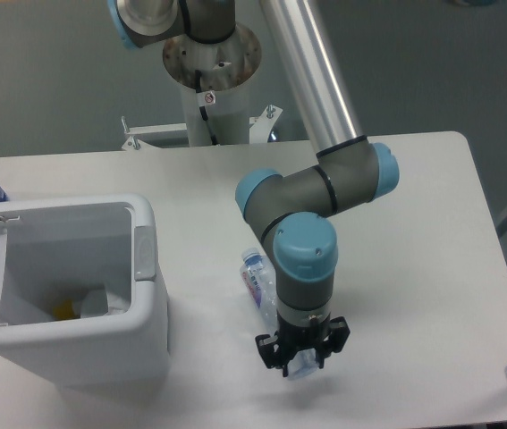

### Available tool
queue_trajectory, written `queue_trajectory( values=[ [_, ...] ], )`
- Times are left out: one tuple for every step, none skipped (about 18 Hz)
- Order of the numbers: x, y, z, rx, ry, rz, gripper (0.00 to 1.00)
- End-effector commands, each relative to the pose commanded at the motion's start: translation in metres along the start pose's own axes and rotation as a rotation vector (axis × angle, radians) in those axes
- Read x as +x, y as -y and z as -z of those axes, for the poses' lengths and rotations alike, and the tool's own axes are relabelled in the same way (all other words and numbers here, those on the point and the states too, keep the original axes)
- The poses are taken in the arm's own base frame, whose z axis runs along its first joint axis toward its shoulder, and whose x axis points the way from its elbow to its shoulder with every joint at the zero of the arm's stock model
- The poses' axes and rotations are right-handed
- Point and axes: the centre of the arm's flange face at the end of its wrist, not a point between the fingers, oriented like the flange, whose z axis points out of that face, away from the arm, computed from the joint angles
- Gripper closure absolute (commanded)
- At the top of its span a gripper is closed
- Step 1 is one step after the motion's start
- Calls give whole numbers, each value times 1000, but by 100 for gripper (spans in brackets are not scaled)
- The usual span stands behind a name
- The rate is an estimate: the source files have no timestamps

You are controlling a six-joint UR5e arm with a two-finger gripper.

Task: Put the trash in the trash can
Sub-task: 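Lower the gripper and close it around the bottle's end, then lift the bottle and carry it over the trash bin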

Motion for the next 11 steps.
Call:
queue_trajectory(
  values=[
    [-5, 7, 14, 31, -9, 8, 49],
    [-15, 15, 31, 68, -33, 21, 49],
    [-27, 26, 52, 116, -62, 42, 49],
    [-36, 36, 73, 165, -93, 52, 49],
    [-44, 45, 92, 208, -122, 60, 49],
    [-51, 51, 110, 246, -146, 62, 49],
    [-55, 57, 126, 282, -161, 63, 48],
    [-57, 63, 142, 318, -170, 65, 48],
    [-57, 68, 157, 354, -177, 65, 48],
    [-55, 73, 172, 390, -185, 63, 48],
    [-54, 78, 188, 422, -195, 70, 48]
  ],
)
